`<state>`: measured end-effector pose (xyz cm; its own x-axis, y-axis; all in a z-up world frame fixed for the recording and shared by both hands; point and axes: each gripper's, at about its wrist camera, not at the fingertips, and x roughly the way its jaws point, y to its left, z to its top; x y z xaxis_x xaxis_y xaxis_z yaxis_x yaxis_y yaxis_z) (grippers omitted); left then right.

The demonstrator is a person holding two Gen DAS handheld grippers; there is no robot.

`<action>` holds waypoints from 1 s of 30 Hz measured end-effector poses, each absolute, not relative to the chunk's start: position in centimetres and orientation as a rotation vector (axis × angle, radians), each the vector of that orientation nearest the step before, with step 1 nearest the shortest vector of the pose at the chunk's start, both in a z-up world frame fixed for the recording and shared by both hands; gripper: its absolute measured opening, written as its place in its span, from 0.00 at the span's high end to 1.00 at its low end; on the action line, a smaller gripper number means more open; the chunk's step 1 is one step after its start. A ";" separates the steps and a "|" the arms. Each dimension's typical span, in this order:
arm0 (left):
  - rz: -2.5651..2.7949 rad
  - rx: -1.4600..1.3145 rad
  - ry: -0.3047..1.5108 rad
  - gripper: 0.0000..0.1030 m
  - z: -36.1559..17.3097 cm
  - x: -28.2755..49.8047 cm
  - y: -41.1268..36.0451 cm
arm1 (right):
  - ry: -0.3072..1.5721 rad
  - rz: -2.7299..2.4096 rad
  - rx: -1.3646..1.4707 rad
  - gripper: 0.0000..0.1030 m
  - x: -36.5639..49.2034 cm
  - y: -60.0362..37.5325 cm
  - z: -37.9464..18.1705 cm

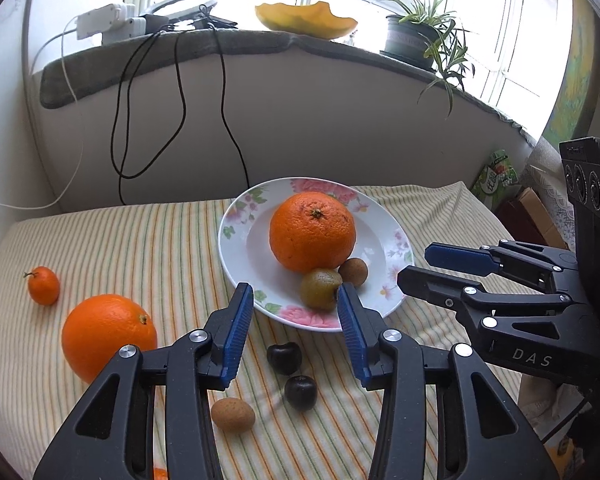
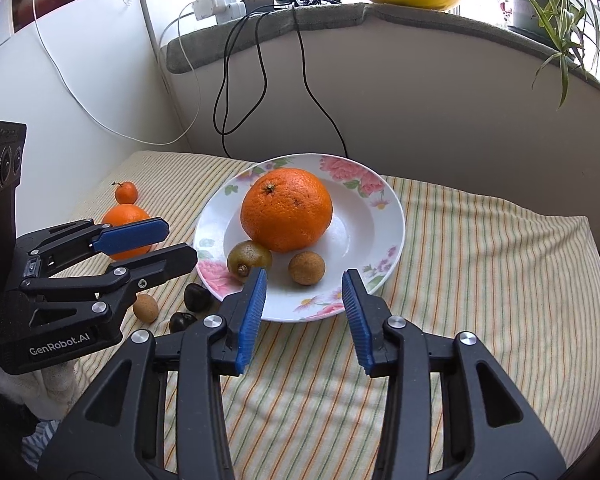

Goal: Organize fruits
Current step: 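Move the right tool back toward the oval orange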

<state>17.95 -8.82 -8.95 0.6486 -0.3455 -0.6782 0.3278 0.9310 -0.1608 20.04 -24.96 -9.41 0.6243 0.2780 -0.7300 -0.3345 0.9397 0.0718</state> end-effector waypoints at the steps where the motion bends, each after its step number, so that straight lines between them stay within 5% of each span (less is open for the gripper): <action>1: -0.378 -0.023 0.774 0.55 -8.8 17.8 -8.6 | 0.823 0.356 -0.077 0.52 19.9 -24.7 -9.3; 2: -0.373 -0.021 0.770 0.44 -8.7 17.6 -8.3 | 0.821 0.360 -0.081 0.49 19.8 -24.5 -9.1; 4: -0.362 -0.014 0.756 0.38 -8.4 17.2 -7.7 | 0.813 0.362 -0.091 0.48 19.5 -24.1 -8.8; 10: -0.334 -0.043 0.750 0.38 -7.8 16.3 -5.1 | 0.793 0.390 -0.089 0.30 19.1 -23.0 -7.6; 30: -0.254 -0.132 0.855 0.31 -9.8 15.9 3.7 | 0.872 0.597 -0.117 0.23 21.9 -13.8 -7.5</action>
